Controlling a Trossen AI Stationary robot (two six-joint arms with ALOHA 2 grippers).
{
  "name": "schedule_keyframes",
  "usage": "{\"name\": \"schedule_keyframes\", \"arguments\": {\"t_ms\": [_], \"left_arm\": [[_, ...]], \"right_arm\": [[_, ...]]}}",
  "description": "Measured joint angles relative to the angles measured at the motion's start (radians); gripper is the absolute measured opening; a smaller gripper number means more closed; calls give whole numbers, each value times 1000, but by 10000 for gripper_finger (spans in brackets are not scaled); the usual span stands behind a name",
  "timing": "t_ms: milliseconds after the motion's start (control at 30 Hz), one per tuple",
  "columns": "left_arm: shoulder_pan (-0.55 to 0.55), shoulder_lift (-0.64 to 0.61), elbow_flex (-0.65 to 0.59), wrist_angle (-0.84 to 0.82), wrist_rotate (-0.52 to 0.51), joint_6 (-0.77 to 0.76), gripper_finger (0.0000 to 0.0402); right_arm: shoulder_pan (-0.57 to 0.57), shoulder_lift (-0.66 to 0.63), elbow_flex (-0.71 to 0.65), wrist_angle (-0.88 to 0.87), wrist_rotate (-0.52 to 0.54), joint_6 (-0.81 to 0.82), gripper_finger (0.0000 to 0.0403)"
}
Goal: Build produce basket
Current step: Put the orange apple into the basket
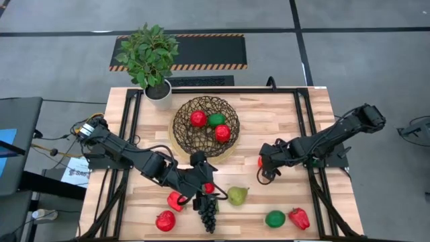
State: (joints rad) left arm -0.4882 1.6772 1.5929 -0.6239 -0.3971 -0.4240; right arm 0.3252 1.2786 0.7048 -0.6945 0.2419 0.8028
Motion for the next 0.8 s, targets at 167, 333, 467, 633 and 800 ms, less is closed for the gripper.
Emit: {"name": "schedule_keyframes", "arguments": {"t_ms": [167, 333, 467, 633, 800], "left_arm": [[10, -6, 37, -32, 34, 43, 387], [14, -56, 83, -32, -12, 86, 387], [12, -102, 83, -47, -75, 91, 387], [11, -175, 82, 5, -109, 117, 387], [10, -227, 82, 18, -194, 132, 387]], "right_arm": [[4, 1, 0, 4, 26, 1, 244], [4, 1, 0, 23, 56, 0, 239], [10, 4, -3, 76, 98, -4, 237], [15, 5, -5, 184, 98, -30, 237], [45, 5, 6, 298, 97, -68, 233]]}}
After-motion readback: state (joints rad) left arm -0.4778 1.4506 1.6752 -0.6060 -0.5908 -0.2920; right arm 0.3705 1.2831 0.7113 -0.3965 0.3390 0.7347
